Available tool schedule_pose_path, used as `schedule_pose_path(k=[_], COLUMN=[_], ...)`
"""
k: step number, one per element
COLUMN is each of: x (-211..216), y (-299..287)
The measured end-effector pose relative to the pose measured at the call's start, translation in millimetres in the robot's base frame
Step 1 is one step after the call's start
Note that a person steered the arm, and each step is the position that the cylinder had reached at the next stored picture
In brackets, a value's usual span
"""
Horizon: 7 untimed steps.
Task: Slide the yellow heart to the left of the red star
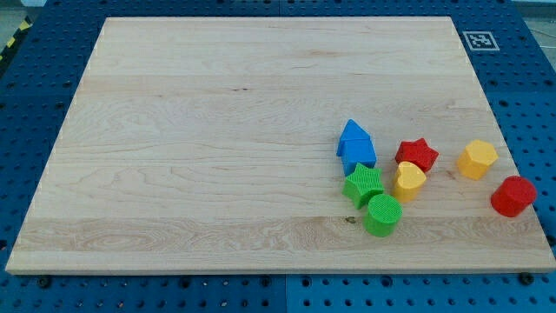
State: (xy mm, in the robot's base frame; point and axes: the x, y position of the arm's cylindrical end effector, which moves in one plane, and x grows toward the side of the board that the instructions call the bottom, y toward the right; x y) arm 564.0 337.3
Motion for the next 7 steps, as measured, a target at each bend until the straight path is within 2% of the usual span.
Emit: schedule_pose_path(k=[2, 4, 5, 7], x=[53, 54, 26, 16], y=[-10, -93, -123, -150])
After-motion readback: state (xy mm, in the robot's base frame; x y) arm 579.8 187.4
